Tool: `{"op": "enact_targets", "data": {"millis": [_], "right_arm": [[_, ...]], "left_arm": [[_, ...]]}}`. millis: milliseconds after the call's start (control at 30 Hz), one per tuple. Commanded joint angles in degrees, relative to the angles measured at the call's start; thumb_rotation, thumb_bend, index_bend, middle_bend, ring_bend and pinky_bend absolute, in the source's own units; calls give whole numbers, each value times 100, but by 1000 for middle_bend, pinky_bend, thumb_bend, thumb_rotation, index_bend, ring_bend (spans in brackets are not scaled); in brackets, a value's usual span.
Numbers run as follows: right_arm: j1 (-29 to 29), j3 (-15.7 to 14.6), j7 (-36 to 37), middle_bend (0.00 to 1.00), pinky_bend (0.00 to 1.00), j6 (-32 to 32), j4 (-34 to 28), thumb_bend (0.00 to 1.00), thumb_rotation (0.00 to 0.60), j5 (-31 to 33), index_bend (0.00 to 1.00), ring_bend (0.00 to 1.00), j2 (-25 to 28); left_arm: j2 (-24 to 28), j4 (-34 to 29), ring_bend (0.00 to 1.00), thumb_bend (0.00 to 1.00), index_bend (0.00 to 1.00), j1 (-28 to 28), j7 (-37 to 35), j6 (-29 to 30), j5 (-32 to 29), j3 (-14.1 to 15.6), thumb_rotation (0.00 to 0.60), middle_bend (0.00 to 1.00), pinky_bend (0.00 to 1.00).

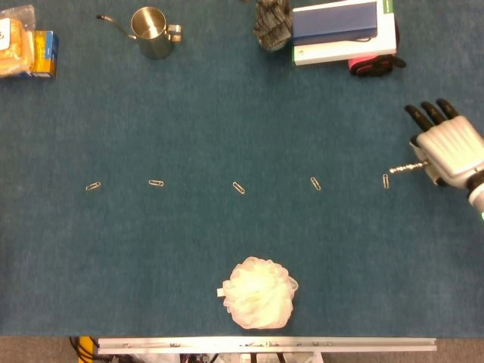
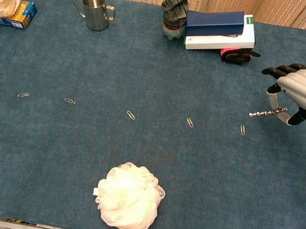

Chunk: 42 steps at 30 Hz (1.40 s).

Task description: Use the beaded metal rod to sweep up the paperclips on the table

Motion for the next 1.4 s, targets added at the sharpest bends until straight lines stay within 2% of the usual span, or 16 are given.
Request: {"op": "enact_targets", "data": {"millis": [33, 333, 1067, 1400], "right_arm": [[-42, -53, -61, 58, 76, -17, -43, 352, 600, 32, 598, 0, 44], [-157, -143, -203, 58, 75, -104, 29, 353, 600, 157, 598, 0, -44], [-56, 62, -317, 58, 75, -426, 642, 353, 600, 521, 598, 0, -580], [37, 167, -312, 58, 76, -467, 662, 353, 600, 497, 598, 0, -701]], "left_arm": [[-6, -20, 289, 137, 494, 5, 24, 11, 1, 6, 600, 396, 348], [7, -29, 289, 136, 494, 32, 19, 30, -14, 30, 600, 395, 348], [-34, 170, 289, 137, 494, 122, -183, 27, -65, 70, 600, 395, 348], [-15, 221, 289, 136, 494, 145, -273, 24, -66, 70, 600, 395, 348]]}}
